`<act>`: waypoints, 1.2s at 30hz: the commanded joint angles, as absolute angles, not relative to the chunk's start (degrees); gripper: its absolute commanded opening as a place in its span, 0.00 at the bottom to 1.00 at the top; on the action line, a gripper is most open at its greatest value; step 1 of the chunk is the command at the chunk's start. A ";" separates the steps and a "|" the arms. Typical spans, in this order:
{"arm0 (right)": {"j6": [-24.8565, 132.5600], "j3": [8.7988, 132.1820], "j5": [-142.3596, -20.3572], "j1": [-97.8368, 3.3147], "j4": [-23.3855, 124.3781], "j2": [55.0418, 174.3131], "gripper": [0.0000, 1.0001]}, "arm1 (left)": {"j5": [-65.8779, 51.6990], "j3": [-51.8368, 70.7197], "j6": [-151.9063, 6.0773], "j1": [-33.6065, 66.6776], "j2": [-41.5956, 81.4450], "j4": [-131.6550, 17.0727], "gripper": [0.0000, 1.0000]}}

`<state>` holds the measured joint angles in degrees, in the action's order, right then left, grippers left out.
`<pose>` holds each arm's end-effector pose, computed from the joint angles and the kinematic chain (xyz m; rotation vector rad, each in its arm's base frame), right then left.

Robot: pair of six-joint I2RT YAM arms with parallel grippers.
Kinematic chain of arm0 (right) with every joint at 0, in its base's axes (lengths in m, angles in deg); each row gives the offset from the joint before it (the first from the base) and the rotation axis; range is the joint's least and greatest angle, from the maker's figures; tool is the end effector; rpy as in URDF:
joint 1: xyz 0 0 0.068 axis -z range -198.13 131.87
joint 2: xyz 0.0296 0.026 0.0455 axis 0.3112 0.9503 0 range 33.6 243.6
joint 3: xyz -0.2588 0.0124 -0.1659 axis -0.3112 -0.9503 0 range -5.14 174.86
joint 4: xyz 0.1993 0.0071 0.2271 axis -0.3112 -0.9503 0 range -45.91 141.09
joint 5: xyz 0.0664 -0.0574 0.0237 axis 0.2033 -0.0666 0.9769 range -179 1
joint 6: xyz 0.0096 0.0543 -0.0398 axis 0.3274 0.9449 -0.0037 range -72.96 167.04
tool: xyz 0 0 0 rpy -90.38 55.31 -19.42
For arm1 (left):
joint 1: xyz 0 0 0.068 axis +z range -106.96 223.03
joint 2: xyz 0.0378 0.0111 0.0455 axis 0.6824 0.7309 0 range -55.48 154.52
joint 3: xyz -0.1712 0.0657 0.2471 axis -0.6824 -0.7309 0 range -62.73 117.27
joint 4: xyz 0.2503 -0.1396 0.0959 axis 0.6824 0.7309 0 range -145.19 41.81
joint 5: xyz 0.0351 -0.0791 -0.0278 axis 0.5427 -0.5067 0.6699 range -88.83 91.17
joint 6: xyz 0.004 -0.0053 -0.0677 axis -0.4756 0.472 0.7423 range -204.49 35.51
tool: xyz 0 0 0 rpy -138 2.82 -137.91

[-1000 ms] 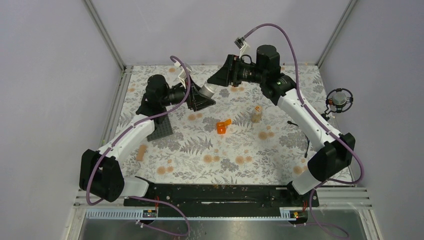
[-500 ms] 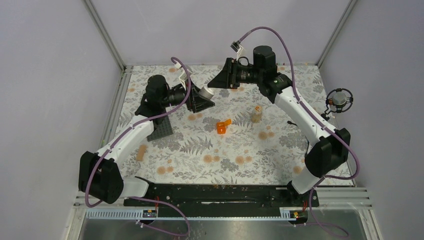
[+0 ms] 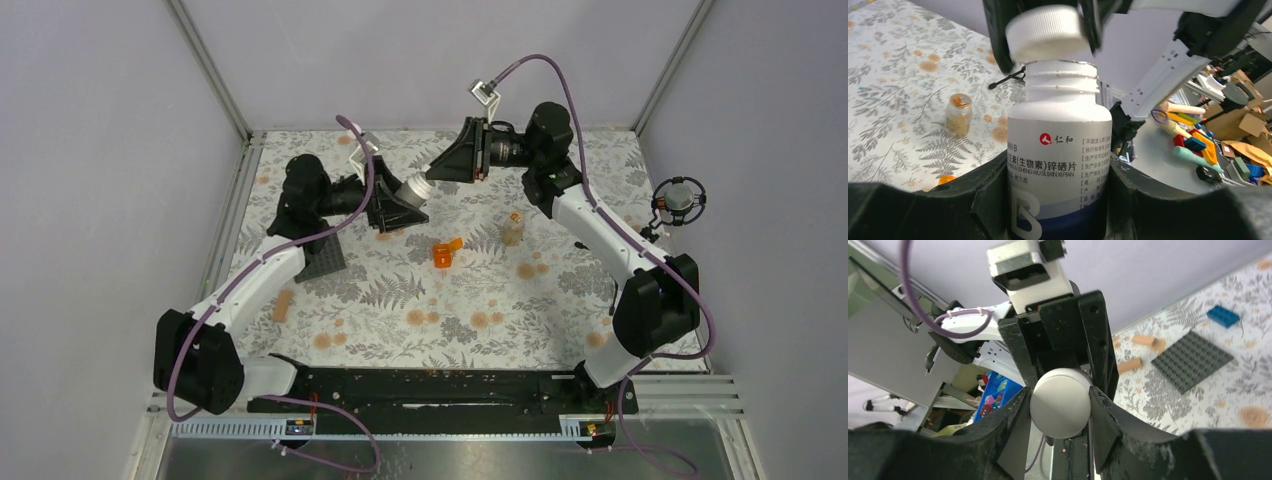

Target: Sort the pills into containers

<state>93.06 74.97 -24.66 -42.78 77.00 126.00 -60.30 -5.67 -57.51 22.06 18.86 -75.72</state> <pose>0.3629 0.2207 0.4333 -0.8129 1.5313 1.6905 0.2927 -0.1637 0.3797 0.8492 1.5206 -1.4349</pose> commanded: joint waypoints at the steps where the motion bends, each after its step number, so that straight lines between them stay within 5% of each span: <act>1: 101.54 74.82 -19.11 -40.09 99.34 122.90 0.21 | -67.09 -8.36 -50.48 22.29 15.03 -90.23 0.00; 7: 101.68 73.80 -25.30 -37.54 96.15 122.80 0.21 | -64.07 -7.80 -57.84 22.34 13.79 -82.54 0.00; 16: 70.44 68.10 -57.22 -36.85 47.19 114.90 0.24 | -45.43 -4.72 -80.94 22.22 13.47 -56.75 0.00; 27: 65.84 45.38 -81.60 -39.61 39.93 105.94 0.25 | -37.82 -8.79 -95.21 19.99 17.69 -51.73 0.00; 36: 63.37 45.70 -88.68 -46.33 37.44 114.61 0.31 | -27.86 -3.77 -108.11 16.00 27.11 -40.74 0.00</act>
<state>66.33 43.46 -82.76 -43.35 37.64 110.06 -33.53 -7.97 -99.74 17.04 23.74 -45.21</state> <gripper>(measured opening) 0.488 0.529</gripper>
